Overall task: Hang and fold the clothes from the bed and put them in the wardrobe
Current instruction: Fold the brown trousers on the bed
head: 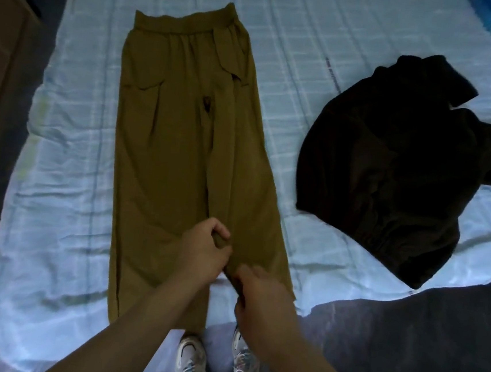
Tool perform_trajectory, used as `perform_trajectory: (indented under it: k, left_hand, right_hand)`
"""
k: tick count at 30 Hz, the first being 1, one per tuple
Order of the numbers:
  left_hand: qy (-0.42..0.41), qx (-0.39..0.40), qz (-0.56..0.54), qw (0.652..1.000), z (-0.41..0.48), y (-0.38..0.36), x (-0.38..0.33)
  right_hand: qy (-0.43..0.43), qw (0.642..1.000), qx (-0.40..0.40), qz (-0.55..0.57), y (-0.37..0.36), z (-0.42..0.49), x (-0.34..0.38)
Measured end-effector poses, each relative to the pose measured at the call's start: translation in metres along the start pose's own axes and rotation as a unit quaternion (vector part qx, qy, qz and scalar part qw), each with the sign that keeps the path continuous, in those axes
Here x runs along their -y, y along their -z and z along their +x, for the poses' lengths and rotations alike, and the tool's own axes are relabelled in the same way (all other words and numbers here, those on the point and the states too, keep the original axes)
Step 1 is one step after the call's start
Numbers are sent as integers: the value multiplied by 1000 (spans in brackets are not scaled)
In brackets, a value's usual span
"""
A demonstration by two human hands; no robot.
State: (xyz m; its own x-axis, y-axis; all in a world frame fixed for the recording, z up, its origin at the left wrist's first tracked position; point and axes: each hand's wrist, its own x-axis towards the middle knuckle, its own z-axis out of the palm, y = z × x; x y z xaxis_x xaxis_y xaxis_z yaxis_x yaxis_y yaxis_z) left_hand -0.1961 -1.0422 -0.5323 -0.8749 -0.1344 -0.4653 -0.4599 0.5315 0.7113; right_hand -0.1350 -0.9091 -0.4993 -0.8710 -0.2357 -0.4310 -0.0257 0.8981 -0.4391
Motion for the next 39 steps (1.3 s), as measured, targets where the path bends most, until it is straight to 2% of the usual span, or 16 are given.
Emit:
perform_trajectory:
  k: [2, 3, 5, 8, 10, 12, 14, 17, 21, 26, 30, 36, 37, 39]
  left_hand:
    - [-5, 21, 154, 988, -2, 4, 35]
    - [-20, 18, 198, 980, -4, 7, 47]
    - [-56, -12, 225, 973, -7, 11, 57]
    - [-88, -53, 195, 975, -6, 16, 54]
    - [-103, -75, 189, 974, -3, 16, 53]
    - [-121, -88, 199, 968, -1, 14, 54]
    - [-144, -94, 210, 962, -2, 11, 58]
    - [-172, -100, 226, 954, -3, 6, 63]
    - [-217, -104, 269, 933, -2, 4, 59]
    - [-331, -21, 311, 890, 12, -19, 23]
    - [-400, 13, 337, 852, 37, -42, -27]
    - [-478, 155, 505, 702, 59, -60, -76]
    - [-484, 163, 511, 691, 62, -58, -79]
    - [-494, 165, 486, 702, 63, -48, -81]
  right_hand:
    - [-16, 994, 97, 36, -28, -3, 1]
    - [-30, 991, 119, 58, -36, -5, 0]
    - [-31, 994, 74, 75, -46, -3, -5]
    - [-10, 996, -73, 47, -40, 17, -15]
    - [-56, 988, -145, 22, -31, 39, -25]
    - [-147, 981, -128, 11, -23, 59, -33]
    - [-199, 976, -83, 5, -21, 70, -38]
    - [-220, 972, -67, 39, -20, 74, -45]
    - [-198, 967, -117, 111, -23, 63, -61]
    - [-182, 937, -230, 191, -26, 41, -82]
    - [-179, 912, -272, 248, -22, 22, -96]
    - [-141, 925, -249, 250, -12, 5, -104]
    - [-121, 928, -252, 247, -13, 3, -103]
    - [-80, 931, -257, 246, -19, -2, -97]
